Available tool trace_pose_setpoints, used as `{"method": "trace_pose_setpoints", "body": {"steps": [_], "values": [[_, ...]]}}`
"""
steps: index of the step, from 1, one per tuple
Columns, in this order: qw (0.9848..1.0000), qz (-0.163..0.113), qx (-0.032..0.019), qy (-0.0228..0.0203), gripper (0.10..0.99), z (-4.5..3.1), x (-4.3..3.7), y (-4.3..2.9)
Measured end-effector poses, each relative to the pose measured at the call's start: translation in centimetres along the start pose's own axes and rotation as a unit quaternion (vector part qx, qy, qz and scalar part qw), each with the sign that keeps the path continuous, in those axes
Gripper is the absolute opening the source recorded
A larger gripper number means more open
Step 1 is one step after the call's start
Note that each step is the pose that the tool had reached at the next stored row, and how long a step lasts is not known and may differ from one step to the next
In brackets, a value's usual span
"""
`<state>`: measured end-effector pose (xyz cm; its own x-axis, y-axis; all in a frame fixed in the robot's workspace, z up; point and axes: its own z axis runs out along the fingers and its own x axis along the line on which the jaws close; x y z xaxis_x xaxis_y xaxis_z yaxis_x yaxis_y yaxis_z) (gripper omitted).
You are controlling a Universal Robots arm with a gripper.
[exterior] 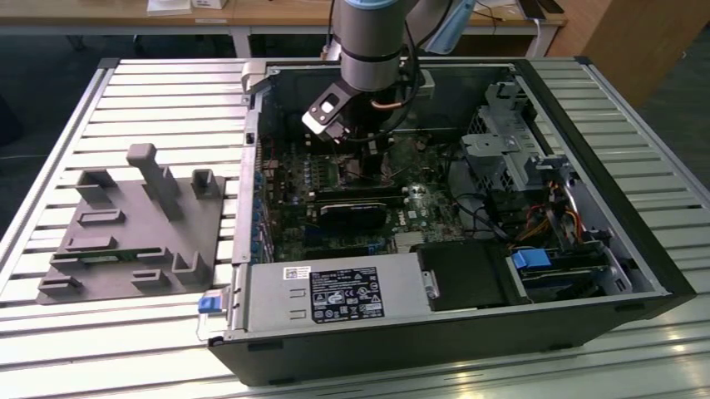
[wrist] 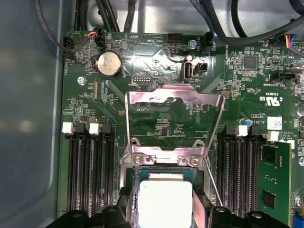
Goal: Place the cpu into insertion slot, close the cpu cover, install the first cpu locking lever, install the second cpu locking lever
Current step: 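Place the cpu into insertion slot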
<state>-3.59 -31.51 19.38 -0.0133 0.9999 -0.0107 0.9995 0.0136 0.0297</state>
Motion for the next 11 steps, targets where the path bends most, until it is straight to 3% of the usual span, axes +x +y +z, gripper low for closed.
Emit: {"method": "trace_pose_setpoints", "body": {"steps": [11], "values": [[1.0000,0.000,0.0000,-0.0004,0.616,-0.12,0.00,0.00]]}}
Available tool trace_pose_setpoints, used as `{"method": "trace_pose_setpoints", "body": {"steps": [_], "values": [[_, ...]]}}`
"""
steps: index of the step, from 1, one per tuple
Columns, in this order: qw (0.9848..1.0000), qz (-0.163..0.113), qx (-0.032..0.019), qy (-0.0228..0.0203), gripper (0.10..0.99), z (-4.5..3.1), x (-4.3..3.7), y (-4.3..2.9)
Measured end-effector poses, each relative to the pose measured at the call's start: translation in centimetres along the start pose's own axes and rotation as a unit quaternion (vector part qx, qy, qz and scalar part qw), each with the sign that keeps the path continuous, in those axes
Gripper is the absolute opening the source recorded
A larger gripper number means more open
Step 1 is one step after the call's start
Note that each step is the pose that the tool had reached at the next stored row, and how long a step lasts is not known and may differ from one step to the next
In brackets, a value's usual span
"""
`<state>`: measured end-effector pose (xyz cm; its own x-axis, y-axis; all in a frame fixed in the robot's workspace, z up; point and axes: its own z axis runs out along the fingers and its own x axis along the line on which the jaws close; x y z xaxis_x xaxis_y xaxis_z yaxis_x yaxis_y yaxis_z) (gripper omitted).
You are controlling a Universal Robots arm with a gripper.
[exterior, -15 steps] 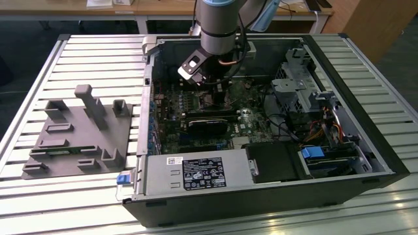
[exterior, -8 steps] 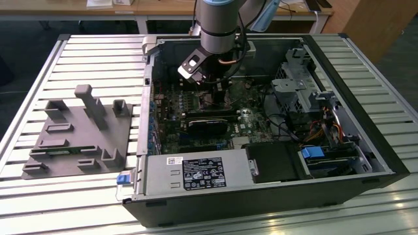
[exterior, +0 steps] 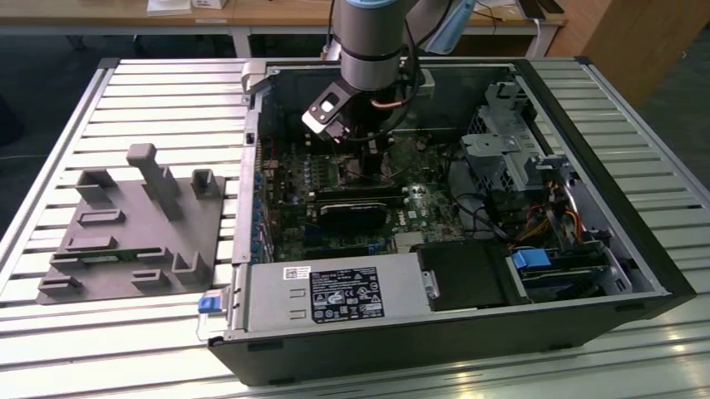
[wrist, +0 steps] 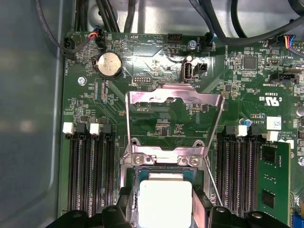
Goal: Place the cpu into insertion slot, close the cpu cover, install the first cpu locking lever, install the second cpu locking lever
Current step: 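Place the cpu into insertion slot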
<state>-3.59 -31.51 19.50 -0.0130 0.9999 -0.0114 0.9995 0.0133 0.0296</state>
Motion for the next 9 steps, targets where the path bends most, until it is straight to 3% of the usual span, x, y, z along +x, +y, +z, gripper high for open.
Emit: {"method": "trace_pose_setpoints", "body": {"steps": [9], "values": [[1.0000,0.000,0.0001,0.0000,0.616,-0.56,-0.01,0.02]]}}
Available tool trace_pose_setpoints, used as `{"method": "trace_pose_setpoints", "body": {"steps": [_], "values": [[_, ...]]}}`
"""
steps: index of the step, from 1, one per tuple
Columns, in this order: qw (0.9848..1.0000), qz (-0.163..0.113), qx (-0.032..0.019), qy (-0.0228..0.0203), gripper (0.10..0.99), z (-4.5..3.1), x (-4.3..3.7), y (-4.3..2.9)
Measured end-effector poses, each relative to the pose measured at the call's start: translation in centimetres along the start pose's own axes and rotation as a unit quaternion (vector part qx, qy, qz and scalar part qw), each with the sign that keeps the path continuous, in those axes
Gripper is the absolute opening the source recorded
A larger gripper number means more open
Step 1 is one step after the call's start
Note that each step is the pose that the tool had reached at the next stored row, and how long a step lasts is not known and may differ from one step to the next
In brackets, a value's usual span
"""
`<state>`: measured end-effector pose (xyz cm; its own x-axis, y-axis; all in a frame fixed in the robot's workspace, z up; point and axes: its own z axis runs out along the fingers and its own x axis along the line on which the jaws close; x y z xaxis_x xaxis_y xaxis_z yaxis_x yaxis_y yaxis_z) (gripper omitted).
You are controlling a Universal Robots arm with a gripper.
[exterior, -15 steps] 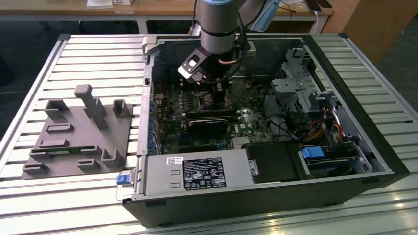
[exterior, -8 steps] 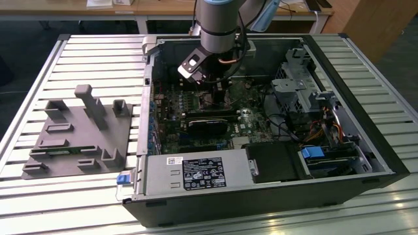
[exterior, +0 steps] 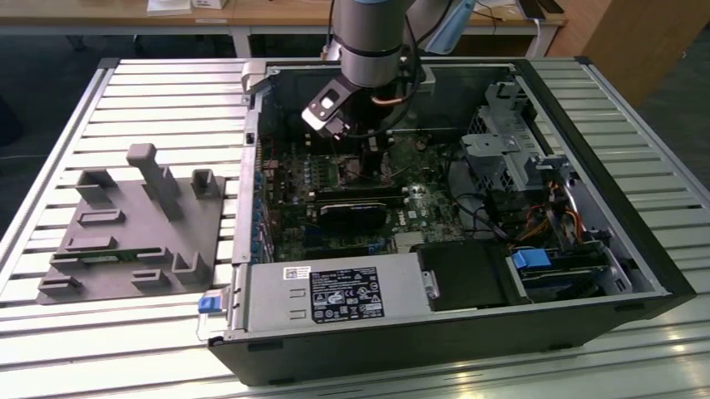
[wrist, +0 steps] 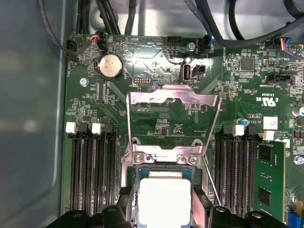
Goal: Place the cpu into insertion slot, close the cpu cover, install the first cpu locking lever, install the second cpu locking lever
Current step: 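Place the cpu into insertion slot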
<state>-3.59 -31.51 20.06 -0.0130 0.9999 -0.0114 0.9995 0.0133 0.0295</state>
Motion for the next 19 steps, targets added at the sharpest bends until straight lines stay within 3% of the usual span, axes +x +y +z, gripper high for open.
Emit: {"method": "trace_pose_setpoints", "body": {"steps": [2,4,5,7,8,10,11,13,19], "values": [[1.0000,0.000,0.0002,0.0001,0.600,-0.24,0.00,0.01],[1.0000,0.000,0.0004,0.0000,0.478,-0.38,0.00,0.02],[1.0000,0.000,0.0004,0.0001,0.478,-0.41,-0.01,0.03],[1.0000,0.000,0.0005,0.0001,0.361,-0.50,-0.05,0.03],[1.0000,0.000,0.0005,0.0001,0.361,-0.56,-0.07,0.03],[1.0000,0.000,0.0005,0.0001,0.243,-0.66,-0.08,0.03],[1.0000,0.000,0.0005,0.0001,0.243,-0.69,-0.08,0.04],[1.0000,0.000,0.0005,0.0001,0.125,-0.74,-0.08,0.05],[1.0000,0.000,0.0005,0.0000,0.106,-1.00,-0.08,0.05]]}}
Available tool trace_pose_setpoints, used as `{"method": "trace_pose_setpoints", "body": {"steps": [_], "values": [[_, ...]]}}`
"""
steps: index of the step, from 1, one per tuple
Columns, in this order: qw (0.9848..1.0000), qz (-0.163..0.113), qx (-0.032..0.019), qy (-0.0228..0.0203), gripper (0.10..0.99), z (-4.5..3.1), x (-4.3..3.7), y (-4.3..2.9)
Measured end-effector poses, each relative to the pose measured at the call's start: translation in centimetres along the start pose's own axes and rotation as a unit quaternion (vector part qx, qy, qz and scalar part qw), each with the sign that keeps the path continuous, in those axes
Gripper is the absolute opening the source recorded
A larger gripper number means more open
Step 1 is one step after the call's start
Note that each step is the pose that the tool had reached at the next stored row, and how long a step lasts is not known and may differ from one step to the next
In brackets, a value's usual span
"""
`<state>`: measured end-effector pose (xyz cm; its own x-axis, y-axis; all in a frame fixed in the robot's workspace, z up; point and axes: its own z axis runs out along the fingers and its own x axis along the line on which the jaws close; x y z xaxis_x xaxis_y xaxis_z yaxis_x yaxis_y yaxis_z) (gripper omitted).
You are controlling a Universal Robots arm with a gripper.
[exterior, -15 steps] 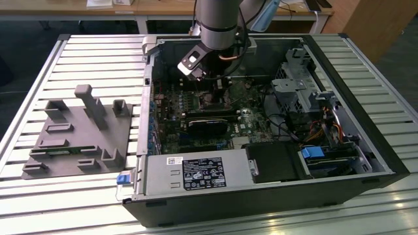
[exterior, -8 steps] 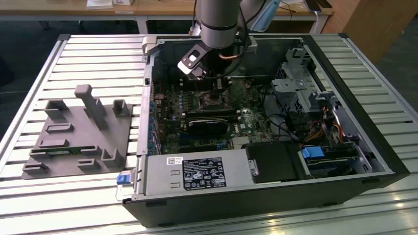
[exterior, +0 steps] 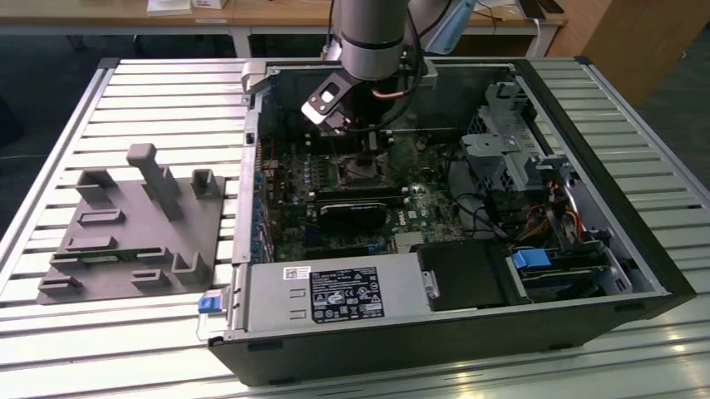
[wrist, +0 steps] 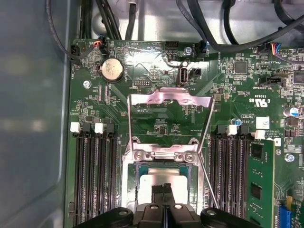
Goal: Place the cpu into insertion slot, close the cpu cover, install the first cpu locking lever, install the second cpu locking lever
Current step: 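Place the cpu into insertion slot, then close the cpu cover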
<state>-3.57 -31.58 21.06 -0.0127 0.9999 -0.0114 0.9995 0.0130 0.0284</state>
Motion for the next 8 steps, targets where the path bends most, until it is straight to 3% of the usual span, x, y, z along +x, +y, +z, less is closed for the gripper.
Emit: {"method": "trace_pose_setpoints", "body": {"steps": [8], "values": [[1.0000,0.000,0.0000,0.0001,0.106,-0.25,0.00,0.01]]}}
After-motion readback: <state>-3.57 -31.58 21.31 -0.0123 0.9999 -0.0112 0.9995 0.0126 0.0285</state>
